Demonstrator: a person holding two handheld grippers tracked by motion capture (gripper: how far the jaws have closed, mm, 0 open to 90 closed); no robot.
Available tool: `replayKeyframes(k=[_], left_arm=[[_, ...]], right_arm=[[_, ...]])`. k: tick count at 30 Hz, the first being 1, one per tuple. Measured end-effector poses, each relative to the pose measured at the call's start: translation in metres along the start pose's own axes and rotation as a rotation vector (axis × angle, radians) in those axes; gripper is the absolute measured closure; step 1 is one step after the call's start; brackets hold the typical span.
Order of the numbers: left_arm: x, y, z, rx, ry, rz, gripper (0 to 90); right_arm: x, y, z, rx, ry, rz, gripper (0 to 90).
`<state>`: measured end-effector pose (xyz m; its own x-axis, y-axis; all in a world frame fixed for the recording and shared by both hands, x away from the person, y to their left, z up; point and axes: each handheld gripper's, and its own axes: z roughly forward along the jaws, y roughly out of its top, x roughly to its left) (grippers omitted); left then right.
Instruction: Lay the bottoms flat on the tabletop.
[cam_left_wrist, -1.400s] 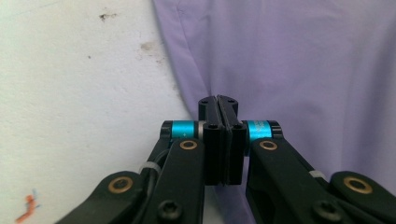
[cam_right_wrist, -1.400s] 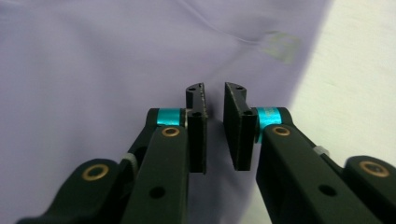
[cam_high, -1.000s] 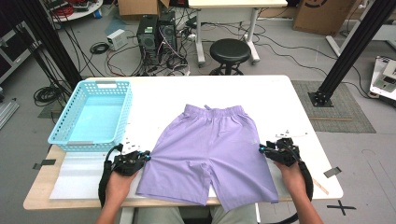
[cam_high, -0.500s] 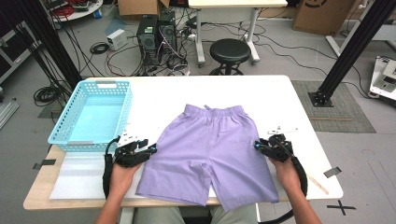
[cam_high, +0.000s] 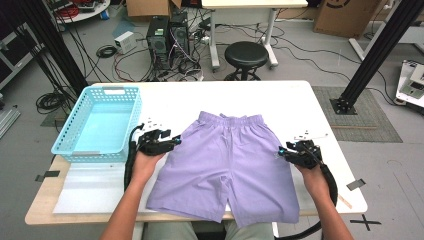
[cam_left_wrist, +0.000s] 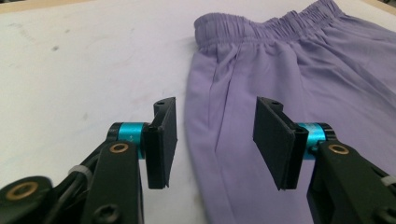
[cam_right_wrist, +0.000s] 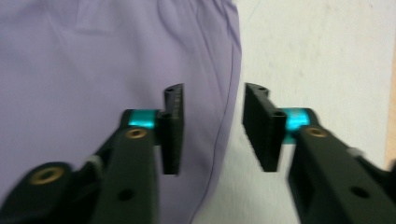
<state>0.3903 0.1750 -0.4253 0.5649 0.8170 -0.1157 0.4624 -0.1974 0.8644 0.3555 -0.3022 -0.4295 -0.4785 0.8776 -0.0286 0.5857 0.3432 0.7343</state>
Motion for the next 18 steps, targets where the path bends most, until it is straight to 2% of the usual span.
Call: replayKeyframes(k=[2, 4, 5, 7, 9, 12, 15, 18], left_arm=[[0.001, 0.008, 0.012, 0.004, -0.019, -0.015, 49.0], [0.001, 0.015, 0.022, -0.001, -0.025, -0.002, 48.8], [0.001, 0.018, 0.027, 0.003, -0.039, -0.010, 48.8], [-0.002, 0.024, 0.036, -0.014, -0.058, 0.009, 49.0], [-0.003, 0.029, 0.048, 0.019, -0.078, 0.019, 49.1], [-0.003, 0.036, 0.063, 0.039, -0.069, 0.025, 49.2], [-0.001, 0.038, 0.077, 0.073, -0.048, 0.015, 49.6], [0.002, 0.035, 0.090, 0.088, -0.016, 0.030, 54.8]], right_arm=[[-0.003, 0.005, 0.002, -0.015, 0.002, 0.015, 51.1], [-0.006, 0.009, 0.003, -0.040, 0.005, 0.028, 44.5], [-0.008, 0.011, 0.003, -0.047, 0.004, 0.037, 42.4], [-0.012, 0.015, 0.003, -0.063, 0.011, 0.043, 38.4], [-0.013, 0.020, 0.006, -0.066, 0.018, 0.036, 34.0], [-0.013, 0.028, 0.014, -0.055, 0.044, 0.013, 28.2], [-0.014, 0.036, 0.025, -0.037, 0.055, -0.002, 29.3], [-0.017, 0.043, 0.034, -0.032, 0.078, 0.008, 40.7]])
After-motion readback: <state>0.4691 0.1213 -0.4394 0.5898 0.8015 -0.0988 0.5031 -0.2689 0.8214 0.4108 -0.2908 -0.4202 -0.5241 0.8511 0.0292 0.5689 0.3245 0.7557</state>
